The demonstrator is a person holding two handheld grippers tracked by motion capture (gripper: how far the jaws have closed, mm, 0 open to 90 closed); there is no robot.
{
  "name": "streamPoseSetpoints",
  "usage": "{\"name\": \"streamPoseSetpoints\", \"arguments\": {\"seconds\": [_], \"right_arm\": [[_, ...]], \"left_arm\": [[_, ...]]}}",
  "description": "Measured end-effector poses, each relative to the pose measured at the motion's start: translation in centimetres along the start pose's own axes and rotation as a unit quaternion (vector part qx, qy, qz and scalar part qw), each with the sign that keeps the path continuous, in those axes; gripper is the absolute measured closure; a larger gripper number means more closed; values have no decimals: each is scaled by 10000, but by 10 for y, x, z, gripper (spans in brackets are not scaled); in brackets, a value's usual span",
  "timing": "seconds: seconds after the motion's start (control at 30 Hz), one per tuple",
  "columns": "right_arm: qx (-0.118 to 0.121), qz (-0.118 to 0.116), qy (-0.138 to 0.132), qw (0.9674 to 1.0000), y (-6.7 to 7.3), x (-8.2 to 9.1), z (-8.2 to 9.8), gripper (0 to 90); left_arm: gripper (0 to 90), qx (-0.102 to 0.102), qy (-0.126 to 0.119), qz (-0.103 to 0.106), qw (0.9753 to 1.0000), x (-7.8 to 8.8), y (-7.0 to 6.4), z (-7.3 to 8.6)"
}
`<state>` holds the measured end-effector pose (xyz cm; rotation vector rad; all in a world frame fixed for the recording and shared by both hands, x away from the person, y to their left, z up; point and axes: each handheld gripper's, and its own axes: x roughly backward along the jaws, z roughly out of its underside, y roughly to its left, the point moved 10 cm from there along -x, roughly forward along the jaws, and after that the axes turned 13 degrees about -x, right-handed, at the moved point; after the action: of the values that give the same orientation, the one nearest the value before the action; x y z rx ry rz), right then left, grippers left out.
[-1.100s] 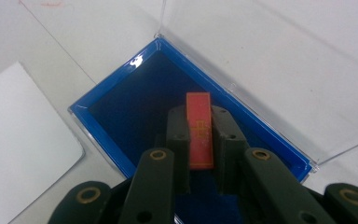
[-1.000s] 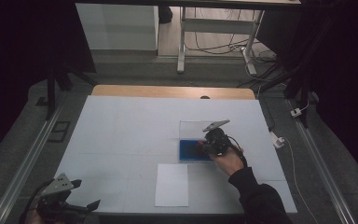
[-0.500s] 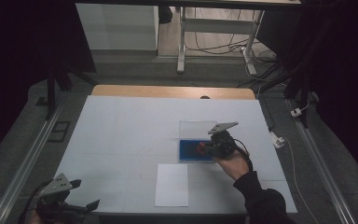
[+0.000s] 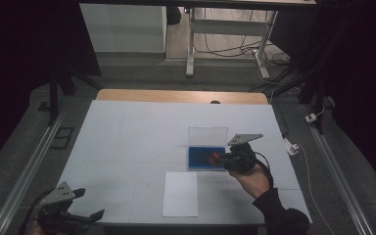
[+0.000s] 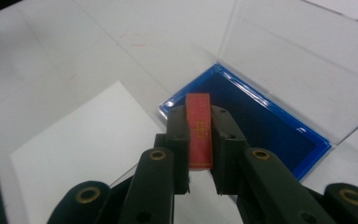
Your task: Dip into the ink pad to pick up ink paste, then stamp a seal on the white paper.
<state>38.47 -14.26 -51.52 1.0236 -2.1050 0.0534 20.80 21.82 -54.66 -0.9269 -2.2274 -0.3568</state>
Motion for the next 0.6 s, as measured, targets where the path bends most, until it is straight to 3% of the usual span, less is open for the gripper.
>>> {"name": "streamPoseSetpoints", "arguments": {"seconds": [0.6], "right_arm": [[161, -154, 43, 9997, 20, 15, 14, 792]], "left_arm": [[22, 14, -26, -7, 10000, 1, 0, 0]]}}
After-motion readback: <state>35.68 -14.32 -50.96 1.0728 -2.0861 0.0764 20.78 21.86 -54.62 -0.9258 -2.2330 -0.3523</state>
